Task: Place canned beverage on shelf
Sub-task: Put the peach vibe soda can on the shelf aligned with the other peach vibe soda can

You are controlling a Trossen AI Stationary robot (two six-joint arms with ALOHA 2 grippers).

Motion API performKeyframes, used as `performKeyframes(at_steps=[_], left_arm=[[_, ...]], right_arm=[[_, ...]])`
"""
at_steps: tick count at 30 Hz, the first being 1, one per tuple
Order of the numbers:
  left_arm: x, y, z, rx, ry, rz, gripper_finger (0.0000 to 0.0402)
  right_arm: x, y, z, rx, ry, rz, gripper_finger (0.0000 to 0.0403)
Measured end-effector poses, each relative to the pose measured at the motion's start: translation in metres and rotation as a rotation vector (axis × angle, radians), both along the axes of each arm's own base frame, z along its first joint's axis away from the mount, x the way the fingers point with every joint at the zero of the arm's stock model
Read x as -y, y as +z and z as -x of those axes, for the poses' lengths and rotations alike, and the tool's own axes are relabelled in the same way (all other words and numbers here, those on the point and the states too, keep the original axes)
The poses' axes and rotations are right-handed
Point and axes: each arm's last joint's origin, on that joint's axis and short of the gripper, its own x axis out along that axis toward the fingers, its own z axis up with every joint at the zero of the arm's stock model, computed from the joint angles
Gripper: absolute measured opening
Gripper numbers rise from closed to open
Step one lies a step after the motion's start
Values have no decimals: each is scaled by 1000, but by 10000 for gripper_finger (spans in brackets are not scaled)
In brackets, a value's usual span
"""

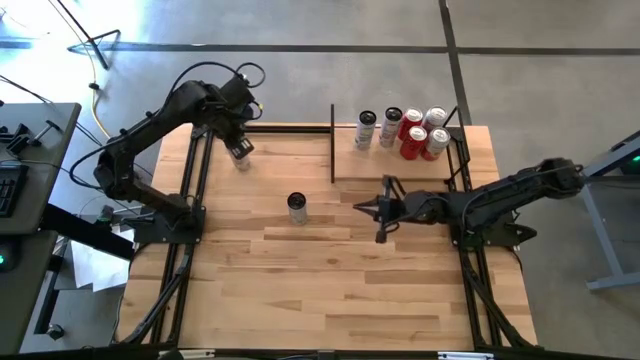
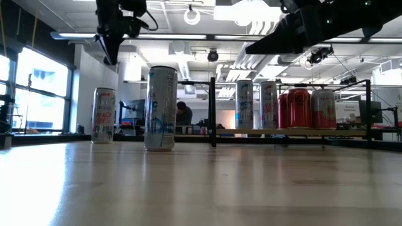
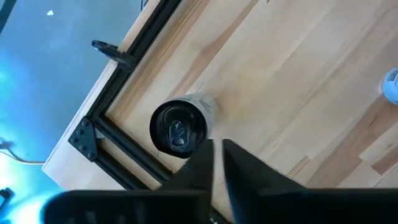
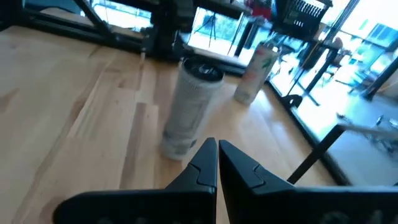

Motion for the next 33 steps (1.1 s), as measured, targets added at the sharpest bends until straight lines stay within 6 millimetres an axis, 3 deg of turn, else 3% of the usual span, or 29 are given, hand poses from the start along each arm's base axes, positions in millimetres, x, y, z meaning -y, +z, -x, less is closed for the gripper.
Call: performKeyframes(at_steps=[2,10,13,18,24,27,33], left_arm=[[2,0,-1,6,18,-1,12],[2,0,-1,-2,22,3,36],[4,0,-2,-5,15,5,76],[6,-2,-2,-4,72,51,182],[-3,-18,-9,-97,112,122,293],[-9,-27,-15,-122,95,144,313],[-30,-41,-13,-184,134,167,315]], right_arm=[[4,1,-1,11,-1,2,0],[9,1,-1,12,-21,-31,0],[8,0,-1,11,12,-58,0],[7,1,-2,10,59,-69,0],[7,1,-2,14,59,-70,0],[7,1,-2,15,57,-80,0],[7,1,-2,13,57,-80,0]])
